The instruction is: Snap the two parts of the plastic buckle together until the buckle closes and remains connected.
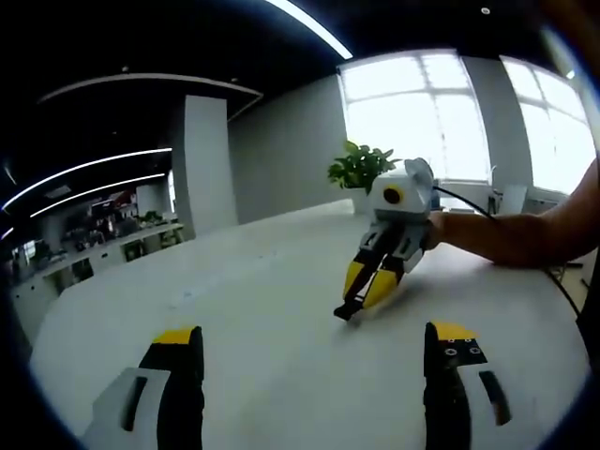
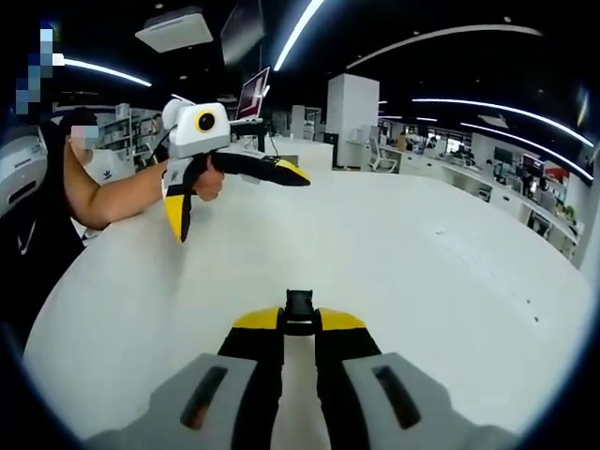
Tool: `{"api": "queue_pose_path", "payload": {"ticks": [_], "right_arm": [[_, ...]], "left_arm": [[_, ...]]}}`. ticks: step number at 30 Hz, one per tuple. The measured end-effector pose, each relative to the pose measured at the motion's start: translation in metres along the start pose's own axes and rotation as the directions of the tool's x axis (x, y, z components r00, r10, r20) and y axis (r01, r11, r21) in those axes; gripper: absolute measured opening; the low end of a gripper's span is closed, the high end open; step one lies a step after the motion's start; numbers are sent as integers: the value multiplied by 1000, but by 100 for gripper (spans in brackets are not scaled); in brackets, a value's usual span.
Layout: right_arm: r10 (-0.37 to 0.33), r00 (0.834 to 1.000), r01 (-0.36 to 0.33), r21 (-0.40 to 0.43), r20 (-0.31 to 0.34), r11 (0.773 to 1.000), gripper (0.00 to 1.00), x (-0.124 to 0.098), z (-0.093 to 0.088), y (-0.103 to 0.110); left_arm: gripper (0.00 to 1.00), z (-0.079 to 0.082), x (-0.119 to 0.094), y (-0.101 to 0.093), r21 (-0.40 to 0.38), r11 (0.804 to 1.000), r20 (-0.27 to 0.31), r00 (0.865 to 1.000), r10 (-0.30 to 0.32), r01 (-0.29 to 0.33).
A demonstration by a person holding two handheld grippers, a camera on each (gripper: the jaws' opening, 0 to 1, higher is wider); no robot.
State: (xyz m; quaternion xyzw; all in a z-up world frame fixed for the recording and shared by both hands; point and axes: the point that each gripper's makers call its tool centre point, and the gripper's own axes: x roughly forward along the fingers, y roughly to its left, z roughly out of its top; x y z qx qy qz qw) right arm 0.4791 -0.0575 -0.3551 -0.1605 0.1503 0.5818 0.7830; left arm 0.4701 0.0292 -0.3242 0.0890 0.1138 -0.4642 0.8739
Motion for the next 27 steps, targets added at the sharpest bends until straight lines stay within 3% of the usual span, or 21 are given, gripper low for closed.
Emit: {"api": "queue_pose_path", "payload": {"ticks": [6, 11, 16, 27], "right_arm": [[-2, 1000, 2, -1, -17, 1000, 10, 2, -4, -6], [-3, 1000, 3, -5, 4, 1000, 10, 13, 9, -21], [13, 1000, -13, -11, -4, 1000, 10, 21, 8, -23], [-16, 1000, 16, 2, -2, 1000, 10, 11, 3, -39]], "left_arm": [[99, 2, 0, -3, 3, 1000, 5, 1000, -7, 7], [99, 0, -1, -2, -3, 1000, -1, 1000, -9, 9], [99, 1, -5, 5, -18, 1000, 5, 1000, 8, -8], [99, 2, -1, -2, -3, 1000, 3, 1000, -9, 9]]}}
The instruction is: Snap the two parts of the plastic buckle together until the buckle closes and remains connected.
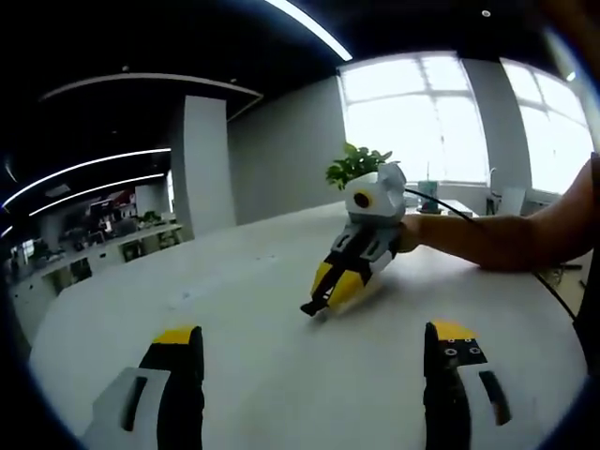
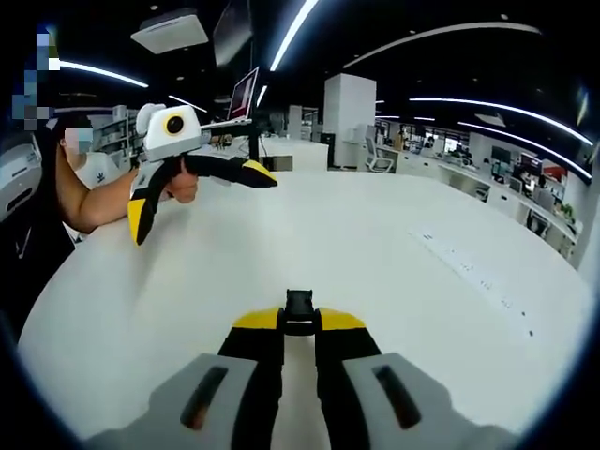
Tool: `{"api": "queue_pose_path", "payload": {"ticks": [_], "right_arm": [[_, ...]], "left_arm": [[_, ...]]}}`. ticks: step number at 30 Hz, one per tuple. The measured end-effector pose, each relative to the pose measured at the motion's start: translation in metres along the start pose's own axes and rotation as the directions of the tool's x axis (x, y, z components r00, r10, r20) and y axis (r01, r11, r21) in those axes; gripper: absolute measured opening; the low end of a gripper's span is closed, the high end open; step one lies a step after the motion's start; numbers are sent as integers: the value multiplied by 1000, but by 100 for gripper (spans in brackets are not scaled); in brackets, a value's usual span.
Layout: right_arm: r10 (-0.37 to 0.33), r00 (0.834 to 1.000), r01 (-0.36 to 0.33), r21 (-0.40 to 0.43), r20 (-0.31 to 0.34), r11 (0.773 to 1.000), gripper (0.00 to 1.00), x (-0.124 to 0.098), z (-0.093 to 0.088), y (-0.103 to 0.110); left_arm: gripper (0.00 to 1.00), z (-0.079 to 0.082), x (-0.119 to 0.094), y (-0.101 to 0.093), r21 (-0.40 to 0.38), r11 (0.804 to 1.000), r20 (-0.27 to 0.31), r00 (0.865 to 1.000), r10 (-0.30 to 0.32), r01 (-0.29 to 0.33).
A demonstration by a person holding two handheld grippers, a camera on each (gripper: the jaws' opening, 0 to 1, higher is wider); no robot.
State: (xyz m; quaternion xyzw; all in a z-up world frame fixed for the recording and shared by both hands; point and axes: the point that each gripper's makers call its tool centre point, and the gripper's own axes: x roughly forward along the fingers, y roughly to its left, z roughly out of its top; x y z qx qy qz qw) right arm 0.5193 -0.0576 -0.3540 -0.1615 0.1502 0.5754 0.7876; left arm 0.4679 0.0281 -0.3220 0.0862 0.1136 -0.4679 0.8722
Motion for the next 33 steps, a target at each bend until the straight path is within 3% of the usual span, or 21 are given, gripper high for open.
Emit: {"api": "queue_pose_path", "payload": {"ticks": [4, 6, 11, 17, 33], "right_arm": [[-26, 1000, 26, 5, -6, 1000, 10, 2, 1, -5], [-33, 999, 33, 8, -10, 999, 10, 3, 0, -6], [-48, 999, 48, 5, -7, 999, 10, 1, 3, -8], [-53, 998, 53, -6, 23, 999, 10, 3, 18, -18], [-50, 998, 51, -4, 35, 999, 10, 1, 18, -28]], "left_arm": [[99, 0, 0, 0, -10, 1000, 1, 1000, -3, 3], [99, 4, -1, -4, -50, 998, 27, 999, -34, 35], [99, 5, -2, -3, -44, 999, 28, 999, -26, 27], [99, 3, -2, -1, -48, 999, 23, 999, -24, 25], [99, 0, 0, -4, -35, 999, 6, 1000, -25, 25]]}}
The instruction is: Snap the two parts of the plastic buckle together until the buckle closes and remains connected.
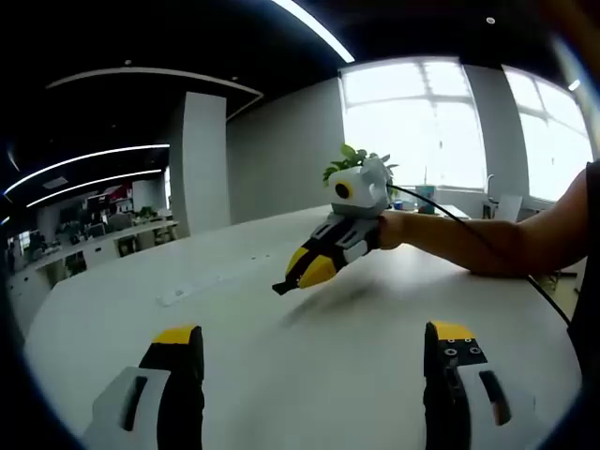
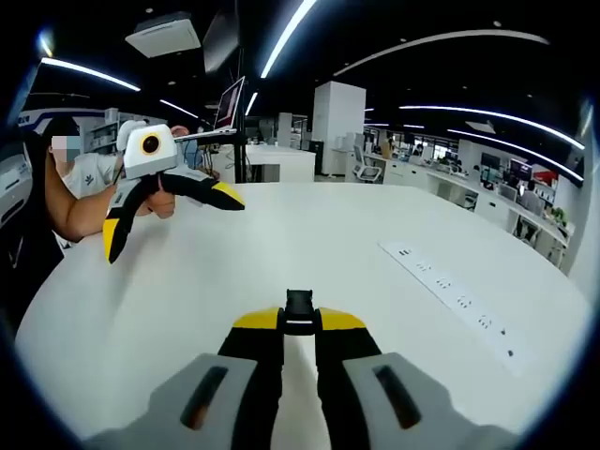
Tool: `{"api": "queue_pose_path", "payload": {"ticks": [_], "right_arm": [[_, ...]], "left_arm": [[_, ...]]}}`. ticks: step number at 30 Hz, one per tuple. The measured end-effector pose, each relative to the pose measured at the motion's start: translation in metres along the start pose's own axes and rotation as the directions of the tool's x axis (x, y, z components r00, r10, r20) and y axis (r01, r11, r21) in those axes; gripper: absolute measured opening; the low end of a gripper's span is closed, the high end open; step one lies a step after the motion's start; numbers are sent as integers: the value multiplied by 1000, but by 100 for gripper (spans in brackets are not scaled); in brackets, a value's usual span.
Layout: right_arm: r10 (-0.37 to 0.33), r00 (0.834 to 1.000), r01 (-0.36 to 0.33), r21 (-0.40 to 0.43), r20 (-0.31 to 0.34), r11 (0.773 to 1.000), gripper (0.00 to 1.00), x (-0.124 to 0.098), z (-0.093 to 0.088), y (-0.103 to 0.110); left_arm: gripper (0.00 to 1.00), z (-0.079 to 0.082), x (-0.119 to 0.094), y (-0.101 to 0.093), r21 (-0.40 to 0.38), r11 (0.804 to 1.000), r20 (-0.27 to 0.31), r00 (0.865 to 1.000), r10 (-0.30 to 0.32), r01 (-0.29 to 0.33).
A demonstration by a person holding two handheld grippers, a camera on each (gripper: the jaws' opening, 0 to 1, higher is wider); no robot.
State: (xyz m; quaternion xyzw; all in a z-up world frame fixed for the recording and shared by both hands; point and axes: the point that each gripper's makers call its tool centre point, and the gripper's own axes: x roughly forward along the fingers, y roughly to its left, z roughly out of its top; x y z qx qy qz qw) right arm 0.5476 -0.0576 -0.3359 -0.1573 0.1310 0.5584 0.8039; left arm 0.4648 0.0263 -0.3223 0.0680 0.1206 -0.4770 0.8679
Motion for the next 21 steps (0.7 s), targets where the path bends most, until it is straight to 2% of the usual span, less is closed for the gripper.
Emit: {"api": "queue_pose_path", "payload": {"ticks": [4, 21], "right_arm": [[-3, 1000, 3, 1, -11, 1000, 10, 0, -5, -3], [2, 1000, -2, 1, -2, 1000, 10, 5, -3, -19]], "left_arm": [[99, 2, -1, 0, -3, 1000, 7, 1000, 1, -1], [99, -1, 2, -4, 5, 1000, -14, 1000, -8, 8]]}}
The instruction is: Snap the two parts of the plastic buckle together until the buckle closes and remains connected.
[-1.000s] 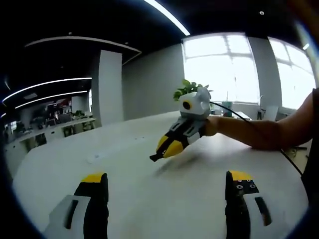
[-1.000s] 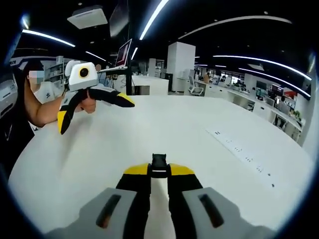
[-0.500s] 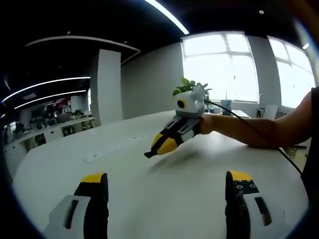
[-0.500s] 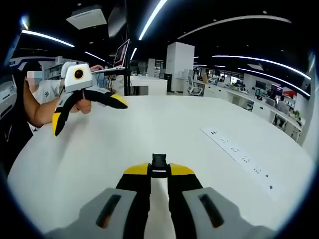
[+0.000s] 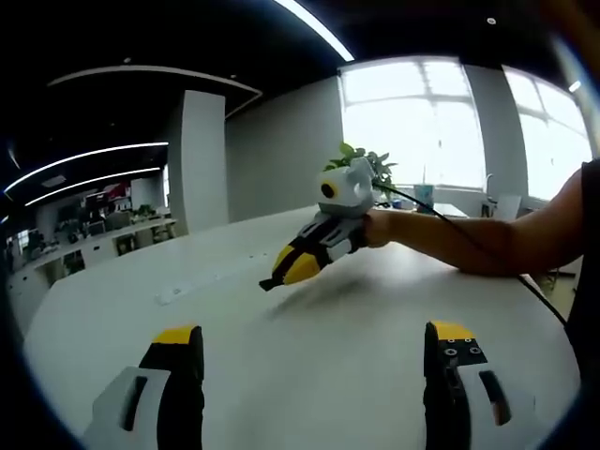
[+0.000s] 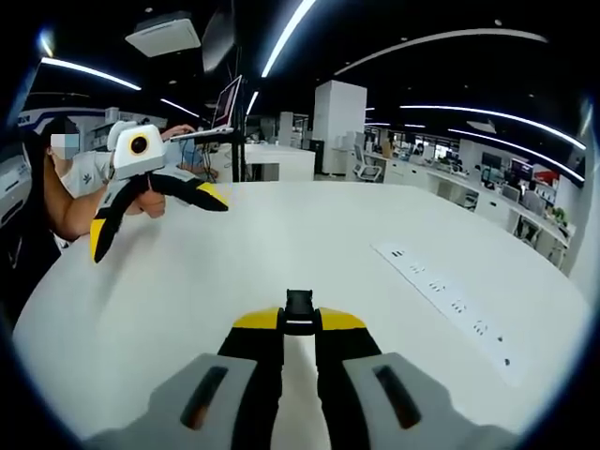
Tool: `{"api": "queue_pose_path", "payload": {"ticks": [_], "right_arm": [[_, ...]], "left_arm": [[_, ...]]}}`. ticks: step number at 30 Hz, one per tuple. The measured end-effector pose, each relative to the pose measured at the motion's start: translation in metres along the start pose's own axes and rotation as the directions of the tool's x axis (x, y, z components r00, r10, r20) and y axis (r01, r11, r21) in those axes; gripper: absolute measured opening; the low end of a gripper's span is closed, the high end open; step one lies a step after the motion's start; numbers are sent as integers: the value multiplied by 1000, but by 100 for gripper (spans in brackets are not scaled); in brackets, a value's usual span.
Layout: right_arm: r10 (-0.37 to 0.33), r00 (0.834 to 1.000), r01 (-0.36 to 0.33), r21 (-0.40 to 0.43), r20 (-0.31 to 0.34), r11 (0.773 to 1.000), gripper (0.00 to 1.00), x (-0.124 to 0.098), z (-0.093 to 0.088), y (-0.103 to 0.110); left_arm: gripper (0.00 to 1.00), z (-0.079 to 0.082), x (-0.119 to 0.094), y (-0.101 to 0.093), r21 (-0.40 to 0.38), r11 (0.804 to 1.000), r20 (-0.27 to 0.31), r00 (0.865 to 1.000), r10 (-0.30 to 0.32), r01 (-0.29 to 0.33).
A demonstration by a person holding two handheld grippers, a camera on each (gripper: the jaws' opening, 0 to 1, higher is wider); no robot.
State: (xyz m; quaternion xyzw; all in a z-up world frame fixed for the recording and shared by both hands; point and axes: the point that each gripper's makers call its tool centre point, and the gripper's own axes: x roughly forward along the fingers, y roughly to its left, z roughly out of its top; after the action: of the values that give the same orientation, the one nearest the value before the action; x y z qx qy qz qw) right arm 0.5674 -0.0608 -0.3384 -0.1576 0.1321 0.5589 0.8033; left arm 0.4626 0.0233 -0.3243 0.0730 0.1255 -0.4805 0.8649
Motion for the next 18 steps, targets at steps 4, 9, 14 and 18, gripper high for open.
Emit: {"api": "queue_pose_path", "payload": {"ticks": [4, 9, 14, 18], "right_arm": [[-7, 1000, 7, 7, 1, 1000, 10, -2, -2, -3], [-9, 1000, 9, 11, 2, 1000, 10, -3, -3, -5], [-9, 1000, 9, 12, 0, 1000, 10, -2, -4, -6], [-10, 1000, 10, 10, 1, 1000, 10, -2, -3, -7]], "left_arm": [[99, 0, 0, -1, 2, 1000, -1, 1000, -2, 2], [99, 1, 1, -2, 1, 1000, -1, 1000, -5, 5], [99, 1, 1, -3, -1, 1000, -2, 1000, -8, 8], [99, 2, 1, -5, 2, 1000, -2, 1000, -13, 13]]}}
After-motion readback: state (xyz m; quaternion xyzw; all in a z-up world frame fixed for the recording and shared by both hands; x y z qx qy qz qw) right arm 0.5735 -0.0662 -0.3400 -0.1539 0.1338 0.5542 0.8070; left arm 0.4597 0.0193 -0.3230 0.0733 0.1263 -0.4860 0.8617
